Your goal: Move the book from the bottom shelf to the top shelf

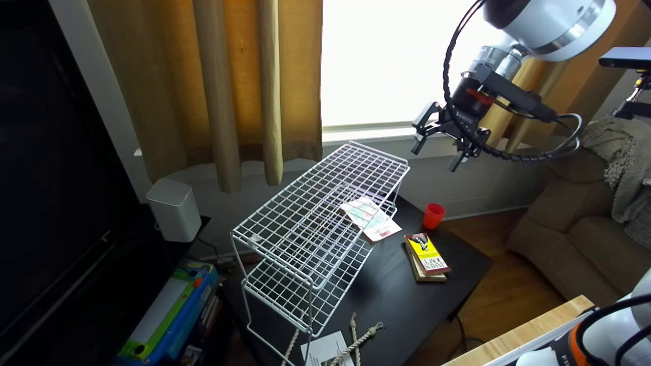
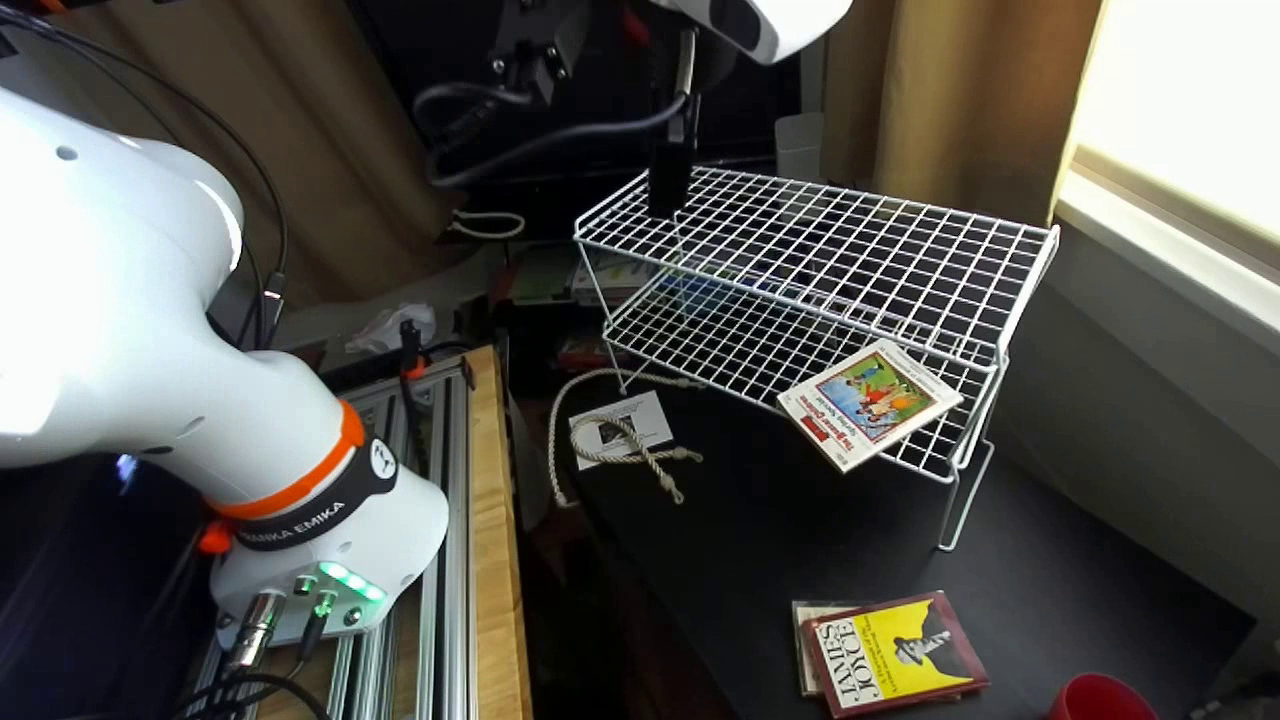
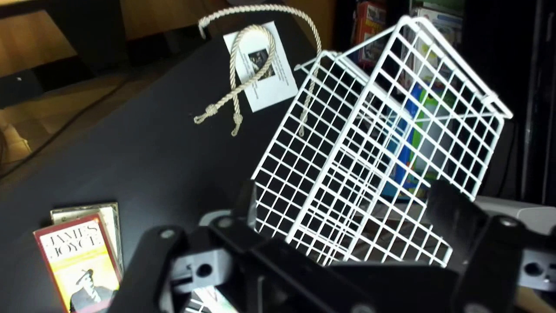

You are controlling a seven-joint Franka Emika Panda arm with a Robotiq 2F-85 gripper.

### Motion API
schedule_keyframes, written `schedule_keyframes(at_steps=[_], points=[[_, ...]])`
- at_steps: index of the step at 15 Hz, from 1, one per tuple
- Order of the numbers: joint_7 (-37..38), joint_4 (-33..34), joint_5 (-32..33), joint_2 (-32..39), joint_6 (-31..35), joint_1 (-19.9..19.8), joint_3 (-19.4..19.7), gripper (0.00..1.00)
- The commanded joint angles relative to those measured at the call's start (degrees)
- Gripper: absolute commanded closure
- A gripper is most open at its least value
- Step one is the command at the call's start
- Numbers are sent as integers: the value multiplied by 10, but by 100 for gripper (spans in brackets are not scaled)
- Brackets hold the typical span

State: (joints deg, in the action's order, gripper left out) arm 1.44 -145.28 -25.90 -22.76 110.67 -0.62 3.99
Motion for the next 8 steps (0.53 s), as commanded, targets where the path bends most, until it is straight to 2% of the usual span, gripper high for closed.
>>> schedule_keyframes(at_steps=[1, 2, 3, 8], points=[[-115, -61, -22, -8, 85, -11, 35, 0], [-153, -66, -28, 3, 92, -11, 50, 0], [-97, -43, -7, 4, 69, -10, 32, 0], [-105, -42, -8, 9, 73, -11, 32, 0]])
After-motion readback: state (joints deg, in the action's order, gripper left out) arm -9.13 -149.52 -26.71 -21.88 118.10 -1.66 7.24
